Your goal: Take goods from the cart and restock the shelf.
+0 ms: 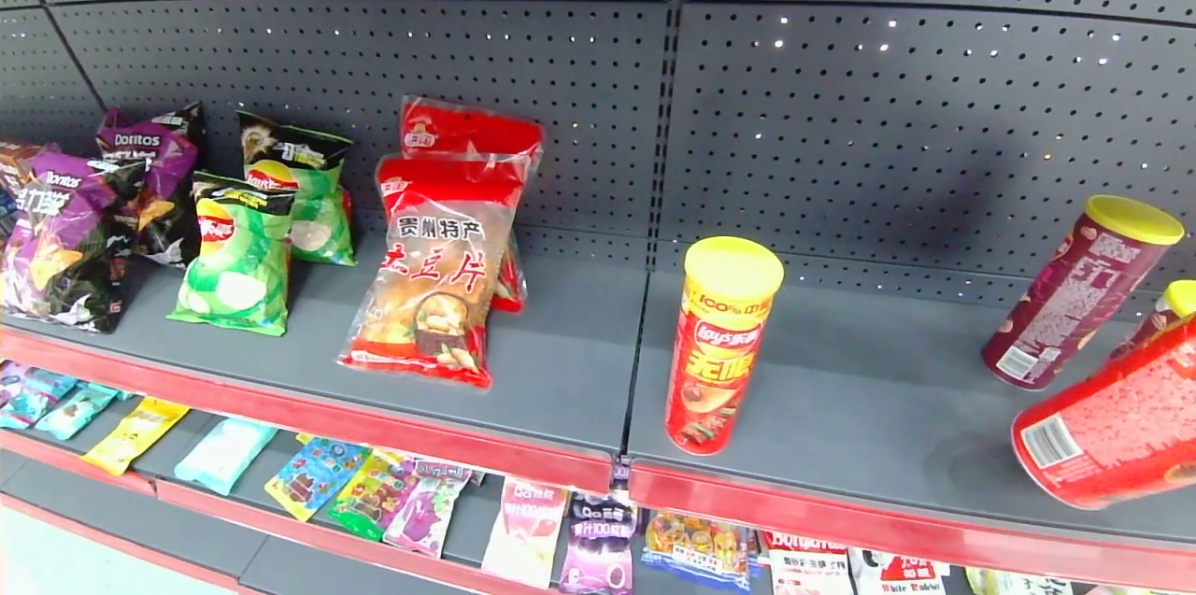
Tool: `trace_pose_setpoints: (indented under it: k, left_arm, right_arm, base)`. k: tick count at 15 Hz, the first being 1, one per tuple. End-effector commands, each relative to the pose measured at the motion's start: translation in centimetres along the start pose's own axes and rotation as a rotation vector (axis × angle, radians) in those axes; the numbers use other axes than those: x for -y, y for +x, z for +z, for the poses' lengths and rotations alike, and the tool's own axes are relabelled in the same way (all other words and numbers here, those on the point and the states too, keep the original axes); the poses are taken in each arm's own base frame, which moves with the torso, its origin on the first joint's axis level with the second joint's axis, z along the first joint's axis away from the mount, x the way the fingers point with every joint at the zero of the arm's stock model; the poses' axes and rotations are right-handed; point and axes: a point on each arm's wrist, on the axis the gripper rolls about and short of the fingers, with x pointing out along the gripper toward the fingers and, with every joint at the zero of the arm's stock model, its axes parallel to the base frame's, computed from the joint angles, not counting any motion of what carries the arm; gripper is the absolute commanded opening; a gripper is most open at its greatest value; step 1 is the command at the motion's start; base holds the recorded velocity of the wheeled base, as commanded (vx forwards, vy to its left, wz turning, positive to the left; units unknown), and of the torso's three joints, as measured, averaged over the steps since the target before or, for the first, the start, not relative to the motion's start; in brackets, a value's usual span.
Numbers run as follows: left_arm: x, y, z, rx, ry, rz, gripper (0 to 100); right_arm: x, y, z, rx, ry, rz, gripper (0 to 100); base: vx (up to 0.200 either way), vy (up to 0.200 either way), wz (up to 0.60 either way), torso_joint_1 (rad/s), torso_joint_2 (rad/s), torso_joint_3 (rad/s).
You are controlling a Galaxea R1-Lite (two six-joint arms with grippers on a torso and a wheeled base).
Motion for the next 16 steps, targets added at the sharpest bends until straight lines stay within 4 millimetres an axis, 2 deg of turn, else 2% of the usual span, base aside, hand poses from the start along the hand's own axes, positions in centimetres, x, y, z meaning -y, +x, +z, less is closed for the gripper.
trace_pose_setpoints:
  k: [1, 4, 7, 11, 14, 16]
  left_arm:
    - [0.3, 0.2, -0.5, -0.017, 0.021, -0.135, 100]
    - [0.3, 0.2, -0.8, -0.044, 0.038, -0.13, 100]
    - [0.1, 0.2, -0.8, -0.044, 0.026, -0.047, 100]
    - [0.1, 0.2, -0.8, -0.044, 0.026, -0.047, 100]
    - [0.1, 0.2, -0.8, -0.044, 0.004, -0.033, 100]
    - [0.1, 0.2, -0.8, -0.043, 0.005, -0.036, 100]
  right_arm:
    - [0.2, 1.6, 0.2, -0.037, 0.008, 0.045, 0]
    - [0.4, 3.5, 1.4, -0.042, -0.005, 0.096, 0]
    - [0.8, 5.4, 1.9, -0.082, -0.01, 0.109, 0]
    - [0.5, 9.2, 2.6, -0.119, -0.023, 0.193, 0]
    - [0.3, 12.2, 2.5, -0.119, -0.029, 0.213, 0]
    - [0.3, 13.5, 2.2, -0.148, -0.025, 0.223, 0]
  base:
    - [0.0, 0.0, 0.0, 0.0, 0.0, 0.0]
    - [0.0, 0.0, 0.0, 0.0, 0.0, 0.0]
    - [0.0, 0.0, 0.0, 0.0, 0.0, 0.0]
    - [0.0, 0.0, 0.0, 0.0, 0.0, 0.0]
    - [0.0, 0.0, 0.0, 0.0, 0.0, 0.0]
    - [0.0, 0.0, 0.0, 0.0, 0.0, 0.0]
